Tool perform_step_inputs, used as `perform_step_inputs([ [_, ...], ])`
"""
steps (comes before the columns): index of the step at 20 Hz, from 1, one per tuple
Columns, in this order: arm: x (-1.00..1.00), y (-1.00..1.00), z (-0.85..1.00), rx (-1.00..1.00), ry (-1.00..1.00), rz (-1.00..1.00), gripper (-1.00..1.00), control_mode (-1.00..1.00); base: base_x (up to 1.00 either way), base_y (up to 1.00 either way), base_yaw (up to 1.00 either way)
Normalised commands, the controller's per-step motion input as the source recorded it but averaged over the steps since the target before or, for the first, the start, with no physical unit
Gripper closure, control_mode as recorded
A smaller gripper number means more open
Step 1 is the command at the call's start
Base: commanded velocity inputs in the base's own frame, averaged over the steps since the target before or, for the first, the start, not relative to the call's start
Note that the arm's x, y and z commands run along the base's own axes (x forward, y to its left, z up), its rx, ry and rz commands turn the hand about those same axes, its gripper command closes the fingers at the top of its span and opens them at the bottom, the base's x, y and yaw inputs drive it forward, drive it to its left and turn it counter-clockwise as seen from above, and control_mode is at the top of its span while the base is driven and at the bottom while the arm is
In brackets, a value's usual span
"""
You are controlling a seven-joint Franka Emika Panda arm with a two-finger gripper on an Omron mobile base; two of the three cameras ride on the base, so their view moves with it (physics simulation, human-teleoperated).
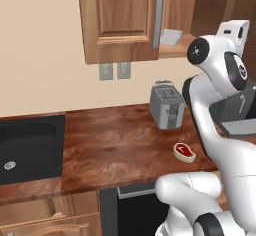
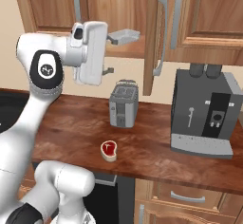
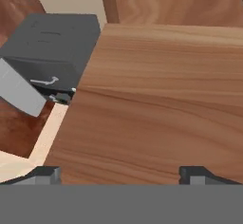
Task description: Retrieve the tupperware from the cabinet, then place the raw meat into the tupperware to avoid contamination.
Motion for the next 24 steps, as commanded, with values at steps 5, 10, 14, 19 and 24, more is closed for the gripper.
perform_step_inputs([
  [5, -0.07, 0.36, -0.24, 0.19, -0.07, 0.0, -1.0, -1.0, 0.0, 0.0, 0.0],
  [10, -0.1, 0.21, -0.11, 0.25, -0.16, 0.0, -1.0, -1.0, 0.0, 0.0, 0.0],
  [14, -0.08, 0.16, -0.08, 0.28, -0.17, -0.01, -1.0, -1.0, 0.0, 0.0, 0.0],
  [19, -0.07, 0.16, -0.11, 0.31, -0.18, 0.0, -1.0, -1.0, 0.0, 0.0, 0.0],
  [24, -0.05, 0.22, -0.16, 0.32, -0.17, 0.0, -1.0, -1.0, 0.0, 0.0, 0.0],
])
